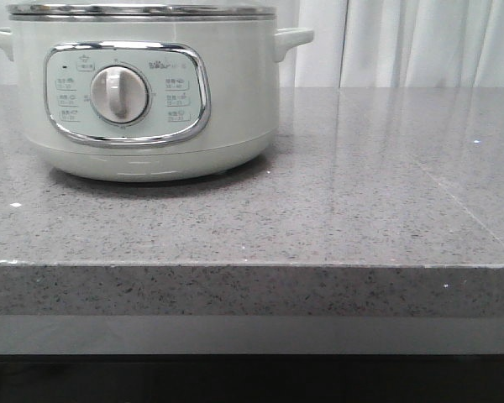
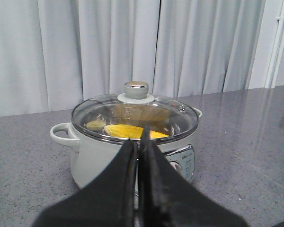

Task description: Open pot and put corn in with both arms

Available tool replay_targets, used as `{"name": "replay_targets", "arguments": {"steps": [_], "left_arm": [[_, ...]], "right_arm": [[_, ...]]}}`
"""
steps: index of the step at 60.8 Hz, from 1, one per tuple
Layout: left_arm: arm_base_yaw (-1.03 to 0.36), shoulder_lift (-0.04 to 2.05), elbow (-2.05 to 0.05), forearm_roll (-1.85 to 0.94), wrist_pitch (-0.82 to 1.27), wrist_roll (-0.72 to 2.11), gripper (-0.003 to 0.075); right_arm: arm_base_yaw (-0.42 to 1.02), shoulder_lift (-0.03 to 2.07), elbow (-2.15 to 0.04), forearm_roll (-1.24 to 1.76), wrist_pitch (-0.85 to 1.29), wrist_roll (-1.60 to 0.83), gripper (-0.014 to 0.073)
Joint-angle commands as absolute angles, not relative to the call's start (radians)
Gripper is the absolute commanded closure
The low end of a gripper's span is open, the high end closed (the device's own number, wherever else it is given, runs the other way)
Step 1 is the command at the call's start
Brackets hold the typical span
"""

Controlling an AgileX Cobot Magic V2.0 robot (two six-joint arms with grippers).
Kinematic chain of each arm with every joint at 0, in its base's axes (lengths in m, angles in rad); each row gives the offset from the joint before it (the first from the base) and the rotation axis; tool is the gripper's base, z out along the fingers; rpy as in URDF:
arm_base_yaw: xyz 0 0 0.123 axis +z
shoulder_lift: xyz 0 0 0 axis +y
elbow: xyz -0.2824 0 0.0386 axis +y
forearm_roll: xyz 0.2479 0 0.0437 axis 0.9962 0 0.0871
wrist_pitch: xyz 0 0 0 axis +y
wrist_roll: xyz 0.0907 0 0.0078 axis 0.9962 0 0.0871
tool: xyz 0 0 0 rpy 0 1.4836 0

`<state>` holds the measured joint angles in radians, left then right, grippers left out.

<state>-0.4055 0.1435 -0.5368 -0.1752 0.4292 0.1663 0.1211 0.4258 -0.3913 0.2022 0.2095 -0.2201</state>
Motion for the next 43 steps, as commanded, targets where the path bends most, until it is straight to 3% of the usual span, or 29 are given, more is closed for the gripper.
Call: {"name": "replay_targets", "arguments": {"steps": [1, 22, 43], "left_arm": [[-0.411, 0.156, -0.559, -0.19, 0.344, 0.168, 0.0738], [-0.336, 0.088, -0.463, -0.022, 0.336, 0.025, 0.0738], [-0.015, -0.03, -0.243, -0.032, 0.312, 0.025, 0.0738]], "right_arm": [[0.116, 0.429, -0.421, 0.206, 0.133, -0.221, 0.0654], [0.116, 0.429, -0.421, 0.206, 0.133, -0.221, 0.0654], [0.116, 0.43, -0.421, 0.206, 0.134, -0.221, 0.0654]]}}
